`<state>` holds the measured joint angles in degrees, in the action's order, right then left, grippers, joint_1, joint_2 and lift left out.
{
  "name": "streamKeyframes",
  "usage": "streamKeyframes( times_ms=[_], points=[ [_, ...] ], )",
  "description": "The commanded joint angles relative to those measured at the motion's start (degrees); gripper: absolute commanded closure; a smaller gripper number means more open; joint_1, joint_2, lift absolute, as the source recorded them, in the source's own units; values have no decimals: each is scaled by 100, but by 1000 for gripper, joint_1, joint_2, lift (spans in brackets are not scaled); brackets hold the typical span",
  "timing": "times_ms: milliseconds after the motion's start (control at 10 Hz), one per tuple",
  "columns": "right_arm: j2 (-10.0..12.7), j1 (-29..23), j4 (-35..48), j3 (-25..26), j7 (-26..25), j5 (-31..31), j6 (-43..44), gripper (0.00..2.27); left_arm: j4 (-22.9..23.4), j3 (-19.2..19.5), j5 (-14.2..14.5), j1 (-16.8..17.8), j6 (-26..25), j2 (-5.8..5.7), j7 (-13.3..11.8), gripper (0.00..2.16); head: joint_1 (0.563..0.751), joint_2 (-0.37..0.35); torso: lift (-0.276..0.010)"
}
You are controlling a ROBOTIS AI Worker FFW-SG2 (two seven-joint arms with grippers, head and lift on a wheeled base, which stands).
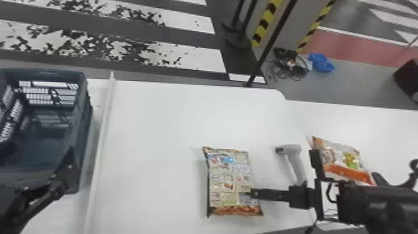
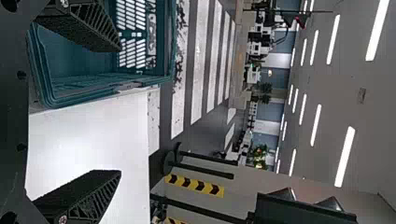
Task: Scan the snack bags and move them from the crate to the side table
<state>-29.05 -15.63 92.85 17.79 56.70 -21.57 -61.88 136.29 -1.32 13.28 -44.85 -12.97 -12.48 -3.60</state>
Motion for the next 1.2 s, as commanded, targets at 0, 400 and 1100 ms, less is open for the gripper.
streamKeyframes(
  times_ms=[0,400,1100],
  points=[
    [13,-2,5,-91,113,-84,-102,87,-14,0,-1,20,0,9,8,60,695,-275,-87],
    [40,139,-30,-495,78,188,-172,2118,-23,0,26,20,0,0,8,60,695,-230,-87],
    [180,-204,823,744,-72,-1104,-207,2240,-23,-9,17,20,0,9,-1,60,695,-232,-87]
  ],
)
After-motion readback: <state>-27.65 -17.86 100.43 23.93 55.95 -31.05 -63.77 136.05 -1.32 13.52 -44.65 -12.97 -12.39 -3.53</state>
